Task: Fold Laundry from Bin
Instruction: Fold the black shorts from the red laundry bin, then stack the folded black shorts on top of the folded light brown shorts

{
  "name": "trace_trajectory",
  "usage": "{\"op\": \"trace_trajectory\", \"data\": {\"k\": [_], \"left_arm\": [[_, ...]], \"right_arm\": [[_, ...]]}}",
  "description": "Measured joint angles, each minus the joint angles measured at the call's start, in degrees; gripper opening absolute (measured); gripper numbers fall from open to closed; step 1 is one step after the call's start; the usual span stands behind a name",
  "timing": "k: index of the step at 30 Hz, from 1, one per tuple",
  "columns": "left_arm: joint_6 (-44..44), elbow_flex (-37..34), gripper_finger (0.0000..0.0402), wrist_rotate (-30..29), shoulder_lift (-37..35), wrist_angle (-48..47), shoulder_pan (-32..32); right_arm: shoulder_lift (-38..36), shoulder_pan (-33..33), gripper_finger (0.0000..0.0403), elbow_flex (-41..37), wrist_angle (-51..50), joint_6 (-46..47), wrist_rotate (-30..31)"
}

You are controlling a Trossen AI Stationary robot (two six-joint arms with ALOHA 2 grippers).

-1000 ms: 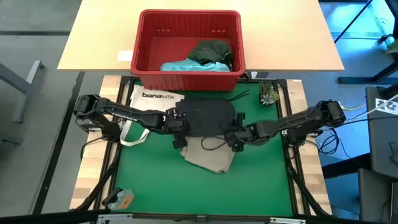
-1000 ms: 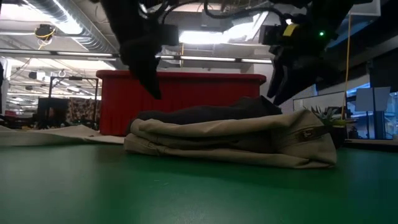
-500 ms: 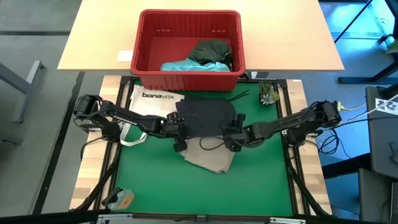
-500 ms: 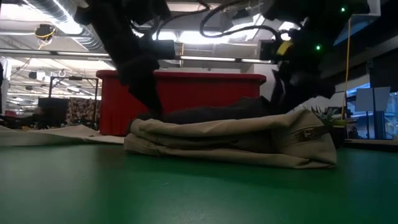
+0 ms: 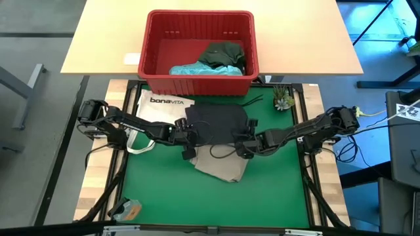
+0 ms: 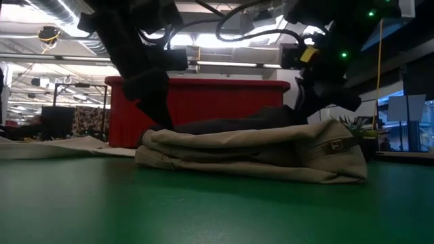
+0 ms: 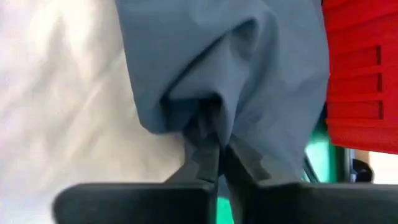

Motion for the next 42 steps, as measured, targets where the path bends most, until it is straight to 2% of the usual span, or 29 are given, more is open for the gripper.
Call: {"op": "trace_trajectory", "data": {"k": [4,9,18,25,28,32,37,42], "left_arm": [[0.0,0.0,0.0091,0.0,0.0,-0.2,0.1],[0.0,0.0,0.0059,-0.1,0.0,-1.2,0.1],[0.0,0.0,0.0020,-0.1,0.0,-1.6,0.1],[0.2,0.0,0.0012,0.3,0.0,-1.5,0.1],[0.1,0.0,0.0022,0.4,0.0,-1.5,0.1],[0.1,0.0,0.0058,0.4,0.0,-1.5,0.1],[-0.2,0.0,0.0121,0.5,0.0,-1.4,0.1],[0.5,2.2,0.0176,0.4,0.0,-2.9,0.1]], "right_arm": [[-0.5,0.1,0.0022,0.0,-5.1,-0.5,2.5],[-2.6,0.1,0.0006,0.0,-13.1,-0.4,3.0],[-4.0,0.0,0.0011,0.0,-16.3,-0.3,2.9],[-4.0,-0.5,0.0033,0.0,-15.3,-0.5,-5.1],[-4.0,-0.5,0.0066,0.0,-15.3,-0.5,-8.4],[-4.0,-0.5,0.0129,0.0,-15.3,-0.5,-8.5],[-4.0,-0.4,0.0210,0.0,-15.4,-0.5,-4.1],[-4.0,-0.4,0.0261,1.0,-19.2,-0.5,-3.1]]}}
